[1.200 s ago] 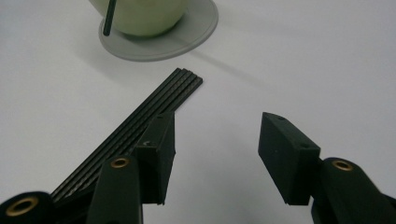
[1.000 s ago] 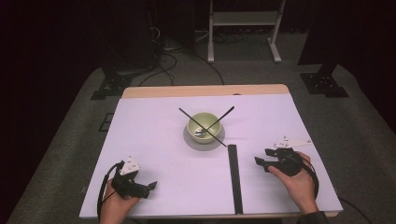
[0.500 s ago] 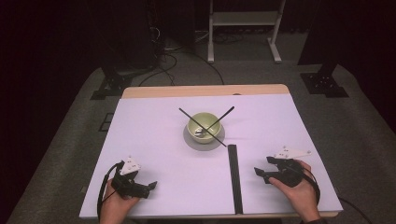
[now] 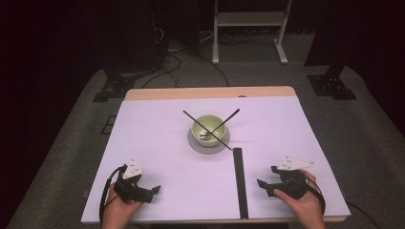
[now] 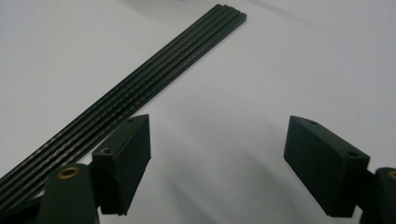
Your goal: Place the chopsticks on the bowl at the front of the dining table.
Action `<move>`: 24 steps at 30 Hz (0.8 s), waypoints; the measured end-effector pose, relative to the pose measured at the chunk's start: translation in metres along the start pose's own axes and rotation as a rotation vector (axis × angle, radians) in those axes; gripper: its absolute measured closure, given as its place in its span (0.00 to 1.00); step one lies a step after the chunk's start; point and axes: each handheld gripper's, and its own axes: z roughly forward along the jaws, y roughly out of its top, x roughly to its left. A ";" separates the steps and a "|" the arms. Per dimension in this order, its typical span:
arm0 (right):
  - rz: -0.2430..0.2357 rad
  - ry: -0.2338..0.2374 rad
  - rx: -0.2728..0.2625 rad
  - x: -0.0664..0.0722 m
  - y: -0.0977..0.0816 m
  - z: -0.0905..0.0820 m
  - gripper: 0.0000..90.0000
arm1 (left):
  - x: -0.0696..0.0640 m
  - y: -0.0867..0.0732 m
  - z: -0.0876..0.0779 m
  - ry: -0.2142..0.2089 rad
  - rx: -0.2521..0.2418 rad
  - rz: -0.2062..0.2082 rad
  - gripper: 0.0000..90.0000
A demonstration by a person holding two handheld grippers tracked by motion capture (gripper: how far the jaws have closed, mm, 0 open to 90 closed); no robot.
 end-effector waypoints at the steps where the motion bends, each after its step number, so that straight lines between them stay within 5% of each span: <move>1: -0.002 0.003 0.001 0.001 0.000 0.001 0.23 | 0.000 0.000 0.000 0.000 0.000 0.000 0.00; 24: -0.038 0.056 0.034 0.025 0.007 0.023 0.21 | 0.000 0.000 0.000 -0.001 0.000 0.000 0.00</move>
